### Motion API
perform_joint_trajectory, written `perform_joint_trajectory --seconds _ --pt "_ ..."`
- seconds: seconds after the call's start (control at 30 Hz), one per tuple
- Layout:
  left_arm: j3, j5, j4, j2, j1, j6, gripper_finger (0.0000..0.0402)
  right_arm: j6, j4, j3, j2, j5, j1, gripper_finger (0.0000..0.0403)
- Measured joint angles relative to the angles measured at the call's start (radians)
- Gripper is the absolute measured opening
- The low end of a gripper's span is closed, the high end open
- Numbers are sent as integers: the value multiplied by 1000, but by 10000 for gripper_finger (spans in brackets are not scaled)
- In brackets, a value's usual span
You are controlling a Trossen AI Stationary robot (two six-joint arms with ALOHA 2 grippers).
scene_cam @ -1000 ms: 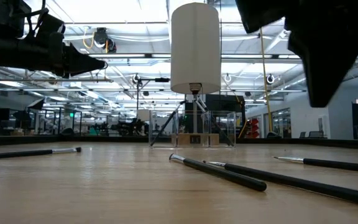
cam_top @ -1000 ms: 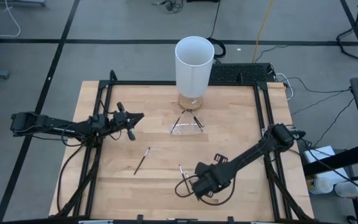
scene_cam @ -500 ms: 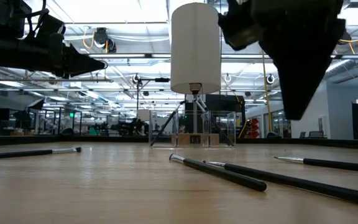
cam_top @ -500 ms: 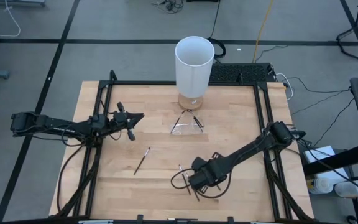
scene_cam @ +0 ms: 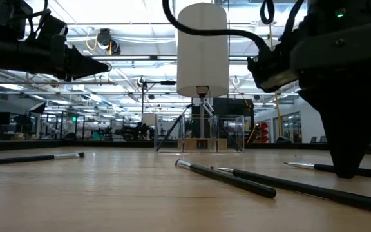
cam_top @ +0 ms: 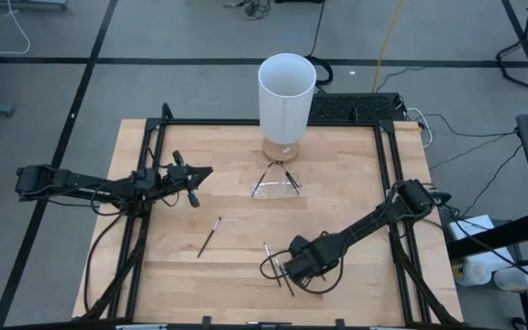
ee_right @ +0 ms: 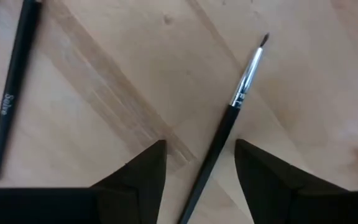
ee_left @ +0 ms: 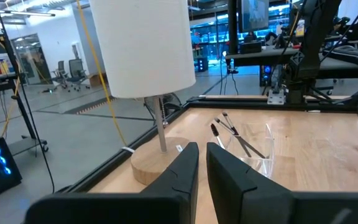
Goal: Put items in baskets/containers
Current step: Put the liner brush into the transparent organizer
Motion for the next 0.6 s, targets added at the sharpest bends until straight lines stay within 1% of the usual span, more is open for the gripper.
perform_joint_trajectory --seconds 0.2,0.3,0.43,0.6 --pt "0 0 -1 0 0 0 42 5 26 -52 -6 0 2 163" --pt "0 -1 0 0 0 0 42 -27 25 -73 -4 -10 1 148" --pt "0 -1 0 0 0 0 42 -35 66 -115 -4 -22 1 106" --pt "0 -1 -6 0 0 0 42 -35 122 -172 -5 -45 -1 34"
